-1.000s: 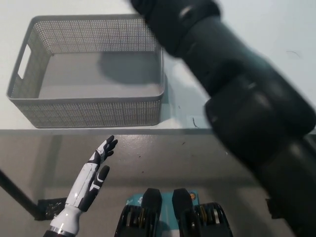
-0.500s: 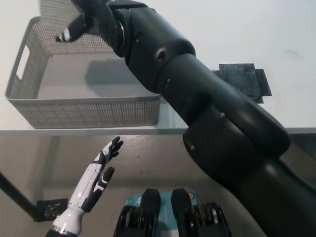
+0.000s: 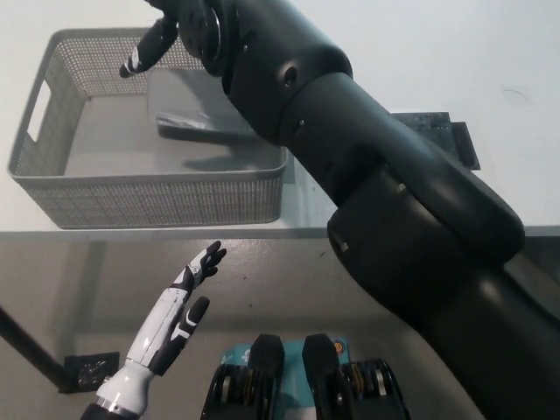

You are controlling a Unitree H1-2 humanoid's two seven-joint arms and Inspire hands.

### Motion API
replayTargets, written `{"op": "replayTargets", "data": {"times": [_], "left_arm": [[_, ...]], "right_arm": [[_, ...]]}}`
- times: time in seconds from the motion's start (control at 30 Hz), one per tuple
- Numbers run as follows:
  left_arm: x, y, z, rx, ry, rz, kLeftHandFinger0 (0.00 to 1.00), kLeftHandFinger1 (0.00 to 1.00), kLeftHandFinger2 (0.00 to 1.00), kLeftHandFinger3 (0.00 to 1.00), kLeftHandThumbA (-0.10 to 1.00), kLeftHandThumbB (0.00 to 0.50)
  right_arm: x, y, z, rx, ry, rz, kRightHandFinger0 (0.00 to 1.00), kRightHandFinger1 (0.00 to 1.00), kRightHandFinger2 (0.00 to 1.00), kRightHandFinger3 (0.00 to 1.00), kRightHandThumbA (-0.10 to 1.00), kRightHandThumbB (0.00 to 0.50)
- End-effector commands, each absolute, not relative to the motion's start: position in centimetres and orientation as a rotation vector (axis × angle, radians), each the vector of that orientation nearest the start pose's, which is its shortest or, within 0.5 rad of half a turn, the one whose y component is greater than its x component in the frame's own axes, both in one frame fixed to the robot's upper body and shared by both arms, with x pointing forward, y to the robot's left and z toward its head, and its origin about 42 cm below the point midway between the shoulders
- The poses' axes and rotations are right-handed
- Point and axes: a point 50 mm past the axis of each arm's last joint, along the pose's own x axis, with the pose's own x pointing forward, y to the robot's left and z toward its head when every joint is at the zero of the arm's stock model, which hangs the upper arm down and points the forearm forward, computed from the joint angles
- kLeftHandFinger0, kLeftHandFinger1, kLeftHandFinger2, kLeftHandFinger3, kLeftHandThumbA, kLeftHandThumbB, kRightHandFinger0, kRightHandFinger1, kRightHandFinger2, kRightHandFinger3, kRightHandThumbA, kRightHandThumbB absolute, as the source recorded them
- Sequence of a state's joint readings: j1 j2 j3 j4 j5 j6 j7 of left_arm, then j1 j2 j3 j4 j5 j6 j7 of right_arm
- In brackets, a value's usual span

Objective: Use the right hand to pick up a small rectangular container and put it into a bigger container on the left side

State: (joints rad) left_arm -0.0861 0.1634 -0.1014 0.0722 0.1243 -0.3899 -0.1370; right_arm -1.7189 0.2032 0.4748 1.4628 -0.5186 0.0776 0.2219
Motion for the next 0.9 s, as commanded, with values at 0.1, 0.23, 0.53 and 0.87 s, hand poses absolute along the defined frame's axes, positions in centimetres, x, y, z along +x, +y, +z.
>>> {"op": "replayTargets", "data": {"times": [0.1,0.23,0.53,0.87], "left_arm": [[31.0,22.3,13.6,0.305,-0.42,-0.326,1.0,1.0,1.0,1.0,1.0,0.411],[31.1,22.3,13.7,0.317,-0.422,-0.325,1.0,1.0,1.0,1.0,1.0,0.415],[31.3,22.4,13.5,0.285,-0.426,-0.306,1.0,1.0,1.0,1.0,1.0,0.399],[31.2,22.2,13.7,0.281,-0.452,-0.268,1.0,1.0,1.0,1.0,1.0,0.374]], "right_arm": [[52.8,8.0,54.4,-1.179,-0.484,0.51,1.0,1.0,1.0,1.0,1.0,0.5],[52.5,5.1,60.7,-1.042,-0.635,0.462,1.0,1.0,1.0,1.0,0.99,0.494],[47.9,-9.3,68.8,-1.016,-1.007,0.359,1.0,1.0,1.0,1.0,0.95,0.405],[33.2,-20.9,54.6,-0.744,-1.305,0.25,1.0,1.0,1.0,1.0,1.0,0.353]]}}
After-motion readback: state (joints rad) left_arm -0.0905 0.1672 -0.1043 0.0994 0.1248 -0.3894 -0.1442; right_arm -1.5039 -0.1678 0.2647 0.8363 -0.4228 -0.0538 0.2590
